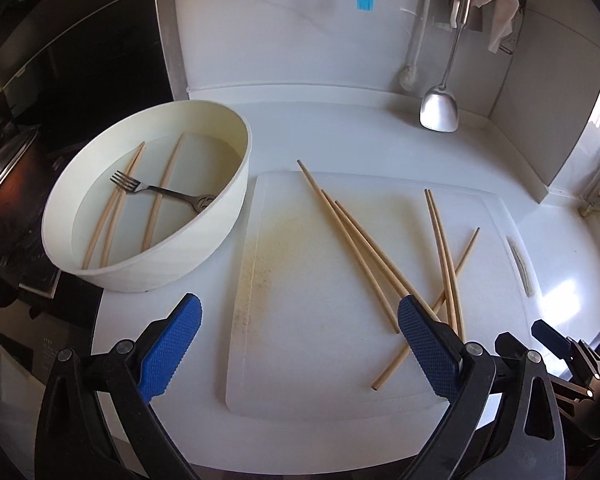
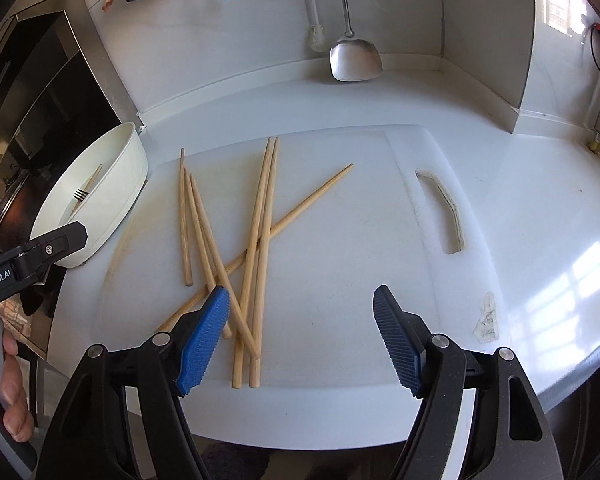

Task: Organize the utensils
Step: 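Move both open tools back over the chopsticks on the cutting board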

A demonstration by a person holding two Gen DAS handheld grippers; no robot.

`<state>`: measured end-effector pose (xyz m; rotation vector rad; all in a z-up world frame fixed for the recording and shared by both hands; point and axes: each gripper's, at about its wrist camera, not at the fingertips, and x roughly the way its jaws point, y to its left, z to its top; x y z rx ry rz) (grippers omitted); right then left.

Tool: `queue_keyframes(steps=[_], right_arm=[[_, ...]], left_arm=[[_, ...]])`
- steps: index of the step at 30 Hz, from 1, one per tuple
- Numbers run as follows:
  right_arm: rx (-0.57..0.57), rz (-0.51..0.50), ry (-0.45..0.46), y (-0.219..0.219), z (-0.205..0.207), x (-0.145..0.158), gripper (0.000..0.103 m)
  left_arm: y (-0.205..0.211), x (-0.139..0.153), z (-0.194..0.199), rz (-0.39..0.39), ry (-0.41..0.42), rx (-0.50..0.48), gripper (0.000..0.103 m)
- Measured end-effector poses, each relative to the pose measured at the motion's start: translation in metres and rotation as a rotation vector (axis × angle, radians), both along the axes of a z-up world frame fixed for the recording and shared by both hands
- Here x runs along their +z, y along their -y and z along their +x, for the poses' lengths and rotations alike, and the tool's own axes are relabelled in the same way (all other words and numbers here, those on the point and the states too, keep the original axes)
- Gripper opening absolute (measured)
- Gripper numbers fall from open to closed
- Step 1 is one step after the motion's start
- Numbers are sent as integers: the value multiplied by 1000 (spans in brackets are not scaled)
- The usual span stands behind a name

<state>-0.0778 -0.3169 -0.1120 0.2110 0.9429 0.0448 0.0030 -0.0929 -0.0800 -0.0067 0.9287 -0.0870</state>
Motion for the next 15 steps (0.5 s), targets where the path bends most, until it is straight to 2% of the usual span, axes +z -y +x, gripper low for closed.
queue_keyframes(steps=[7,13,15], right_arm=[[37,-37,30,1,22,-14,71],[36,-72,27,-9,33,-25,71],[40,-110,25,-14,36,-28,71]], left_arm=[[14,-16,10,27,20,62,97],[15,-37,27,2,-15,83,97],[16,-41,32,-10,-10,90,97]])
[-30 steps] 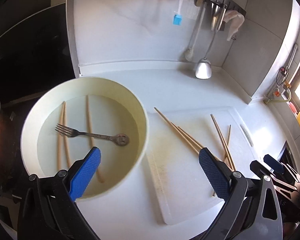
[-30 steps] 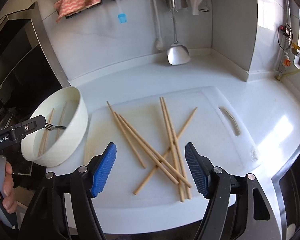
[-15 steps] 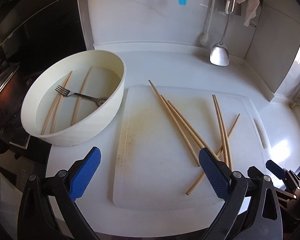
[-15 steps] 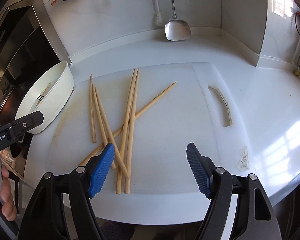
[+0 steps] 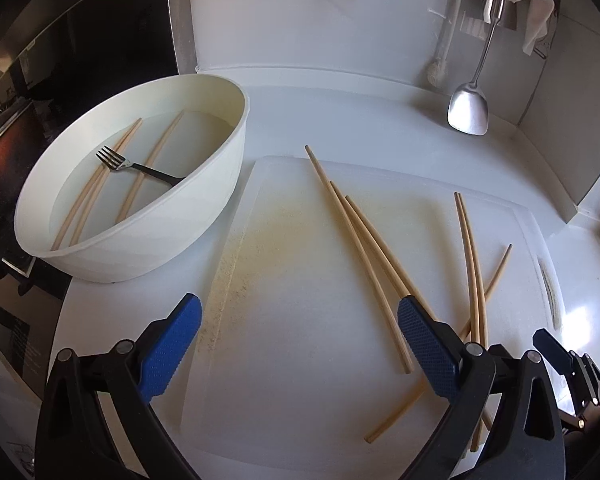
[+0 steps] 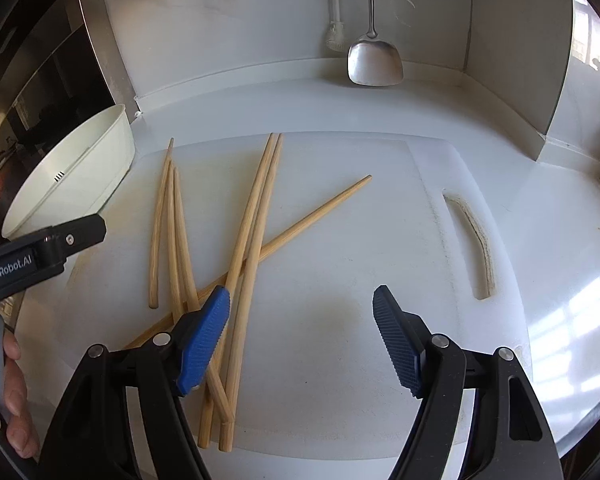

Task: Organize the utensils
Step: 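Move both open tools back over the chopsticks on the cutting board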

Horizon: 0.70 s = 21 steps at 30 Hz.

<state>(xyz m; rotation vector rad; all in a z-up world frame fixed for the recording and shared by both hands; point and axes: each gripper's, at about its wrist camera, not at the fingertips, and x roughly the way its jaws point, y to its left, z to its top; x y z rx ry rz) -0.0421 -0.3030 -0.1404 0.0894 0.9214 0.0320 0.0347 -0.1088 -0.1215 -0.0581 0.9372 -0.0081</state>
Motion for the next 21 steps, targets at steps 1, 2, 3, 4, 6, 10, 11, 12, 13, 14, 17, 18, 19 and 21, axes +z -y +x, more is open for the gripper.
queue_keyframes(steps=[1,2,3,4,6,10,11,12,13,14,17,18,19,21], right_arm=[[-2,-11,-1,-1,1,-1,71],[-9,-12,-3,-1,1,-2,71],[-18,-16,-7,-1,2,-3,71],[-20,-16,-3,-1,1,-4,71],[-17,-29,2,-2,2,-4,71],[-9,-49,10,-4,3,-4,71],[-7,-48,11,-5,3,-4,70],[-8,-47,12,-5,3,-5,70],[-7,-45,13,-5,4,-5,70],[-5,-45,15,-5,4,-5,70],[-1,-54,9,-6,6,-7,70],[-2,-58,3,-6,7,-9,70],[-3,-57,1,-6,7,-10,70],[-7,-55,0,-5,8,-10,70]], left_arm=[[1,-2,3,2,-5,4,97],[2,-5,6,-1,-15,3,97],[4,-8,9,-3,-22,0,97],[6,-10,11,-1,-26,2,97],[9,-14,15,3,-32,2,97],[12,-21,20,24,-46,4,97],[12,-22,21,20,-50,6,97],[11,-23,23,17,-55,8,97],[11,-25,25,17,-59,13,97],[11,-26,26,19,-62,15,97],[11,-30,32,28,-68,26,97],[12,-31,34,30,-71,30,97],[12,-32,36,31,-75,33,97],[13,-33,39,26,-75,35,97]])
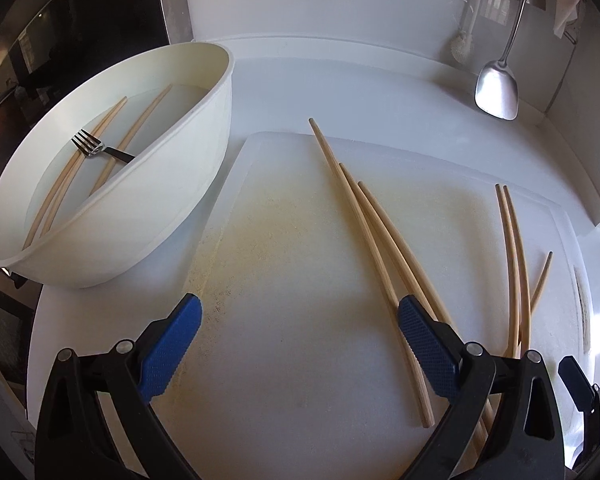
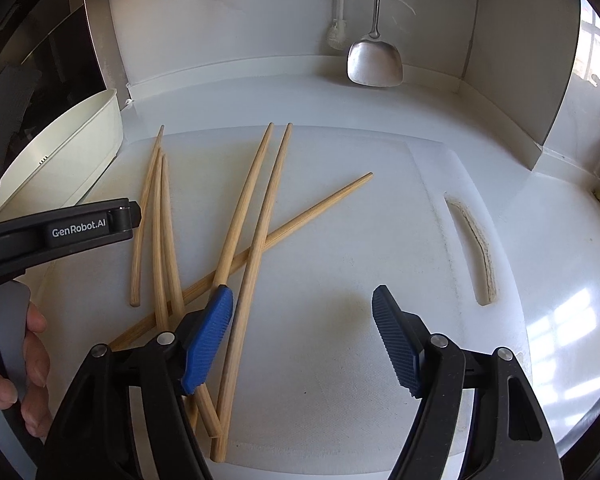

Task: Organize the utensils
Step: 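Move both open tools back over the chopsticks on the cutting board, then close the left tool on one chopstick while the right tool closes on another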

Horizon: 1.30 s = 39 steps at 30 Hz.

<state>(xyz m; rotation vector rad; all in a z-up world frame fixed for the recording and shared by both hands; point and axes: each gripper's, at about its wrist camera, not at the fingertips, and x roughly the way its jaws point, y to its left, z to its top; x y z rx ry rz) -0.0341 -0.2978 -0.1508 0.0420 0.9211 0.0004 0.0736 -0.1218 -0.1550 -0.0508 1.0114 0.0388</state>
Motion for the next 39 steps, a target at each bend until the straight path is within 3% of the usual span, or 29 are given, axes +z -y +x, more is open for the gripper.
queue_keyframes(steps=[14,18,20,22,25,27,29,31,39], right_arm=[[10,-6,17,4,5,-4,69],[22,-8,31,3,7,-3,58],[24,-8,38,4,7,-3,50],[31,-3,40,5,7,-3,48],[30,-9,42,7,7,-2,36],[24,-11,41,8,7,-2,17],[20,-17,38,10,7,-2,8],[22,-8,39,11,7,-2,7],[14,24,35,17,3,-1,6]], left_arm=[[5,-8,24,0,-21,57,98],[7,-7,25,2,-10,55,95],[11,-5,24,3,0,39,88],[16,-2,22,6,12,12,71],[23,2,21,6,21,-16,47],[25,3,19,2,29,-34,32],[25,4,17,-4,31,-44,19],[26,5,14,-4,34,-56,10],[22,6,1,-29,18,-70,7]])
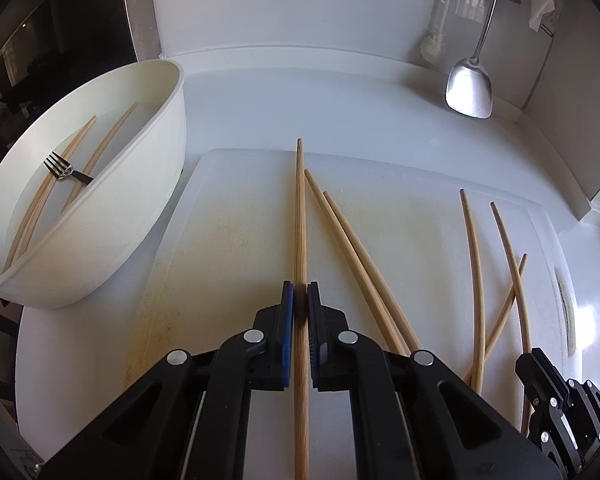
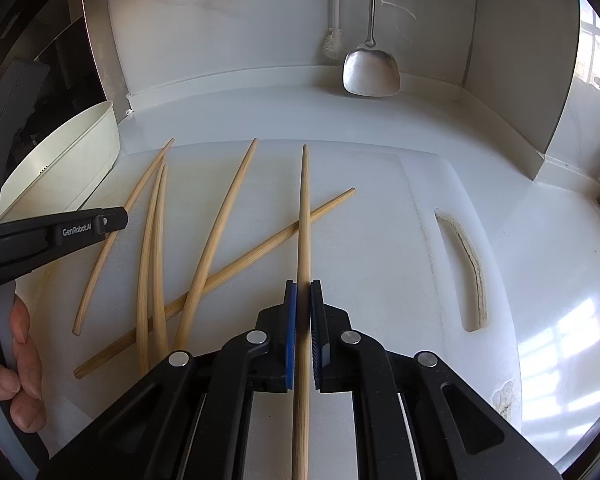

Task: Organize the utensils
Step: 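Close the left tool on one chopstick while the right tool closes on another, then lift both held chopsticks and carry them over the bowl of water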

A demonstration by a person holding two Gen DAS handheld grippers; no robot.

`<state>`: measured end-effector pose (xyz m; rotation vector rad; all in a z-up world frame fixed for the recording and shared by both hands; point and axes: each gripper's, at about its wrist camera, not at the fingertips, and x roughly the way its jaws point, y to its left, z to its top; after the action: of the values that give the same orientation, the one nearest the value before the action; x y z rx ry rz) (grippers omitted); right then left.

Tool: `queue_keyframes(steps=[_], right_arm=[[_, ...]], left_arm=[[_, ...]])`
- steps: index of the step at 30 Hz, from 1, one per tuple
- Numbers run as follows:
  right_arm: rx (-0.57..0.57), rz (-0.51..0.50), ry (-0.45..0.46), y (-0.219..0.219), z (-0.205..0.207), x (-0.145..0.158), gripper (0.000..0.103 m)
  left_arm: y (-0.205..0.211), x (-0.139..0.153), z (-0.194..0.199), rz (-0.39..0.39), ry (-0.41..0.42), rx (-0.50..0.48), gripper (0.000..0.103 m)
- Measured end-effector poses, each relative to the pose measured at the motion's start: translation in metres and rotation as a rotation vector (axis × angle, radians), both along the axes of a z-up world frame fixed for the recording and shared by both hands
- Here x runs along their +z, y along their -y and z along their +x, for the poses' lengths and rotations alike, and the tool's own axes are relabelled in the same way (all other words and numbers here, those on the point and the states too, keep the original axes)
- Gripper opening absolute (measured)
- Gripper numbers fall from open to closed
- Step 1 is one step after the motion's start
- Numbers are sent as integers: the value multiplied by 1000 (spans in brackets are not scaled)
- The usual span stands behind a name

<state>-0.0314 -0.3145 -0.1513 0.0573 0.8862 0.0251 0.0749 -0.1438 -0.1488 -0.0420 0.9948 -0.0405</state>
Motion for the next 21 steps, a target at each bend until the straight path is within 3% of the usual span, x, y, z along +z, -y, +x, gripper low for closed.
queue_keyframes(steps=[13,21], right_arm=[[-23,31,27,11,-12,19,6],[16,37,102,8,-24,62,6]], left_arm=[[-20,32,-36,-55,27,-15,7],[-35,75,-58,-96,85,7,7]])
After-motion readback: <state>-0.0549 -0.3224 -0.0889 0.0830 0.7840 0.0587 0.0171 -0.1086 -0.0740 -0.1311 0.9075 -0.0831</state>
